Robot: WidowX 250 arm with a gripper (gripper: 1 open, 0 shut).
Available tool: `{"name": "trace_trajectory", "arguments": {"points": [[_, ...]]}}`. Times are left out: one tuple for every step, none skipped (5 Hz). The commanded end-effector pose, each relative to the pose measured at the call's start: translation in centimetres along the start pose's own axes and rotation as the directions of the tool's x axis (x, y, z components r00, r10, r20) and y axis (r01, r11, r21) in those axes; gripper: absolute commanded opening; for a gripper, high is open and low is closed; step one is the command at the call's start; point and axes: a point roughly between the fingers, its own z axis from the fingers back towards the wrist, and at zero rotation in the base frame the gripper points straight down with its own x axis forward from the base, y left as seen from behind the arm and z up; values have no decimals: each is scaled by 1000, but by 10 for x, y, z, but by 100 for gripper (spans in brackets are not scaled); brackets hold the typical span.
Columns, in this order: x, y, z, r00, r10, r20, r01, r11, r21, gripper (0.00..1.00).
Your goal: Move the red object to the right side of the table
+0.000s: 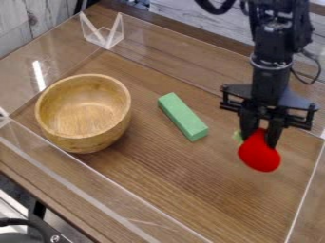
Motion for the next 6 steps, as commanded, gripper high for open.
{"name": "trace_trajectory", "arguments": {"points": [[2,-1,5,999,-52,11,52,999,-2,0],[3,1,1,995,-95,-8,95,995,0,0],[4,2,-2,990,-137,-17,137,991,0,0],[0,13,-10,993,-114,-12,114,993,-3,0],[-6,24,-17,996,-84,2,84,996,-6,100],[-2,29,-29,999,-34,18,34,999,4,0]]}}
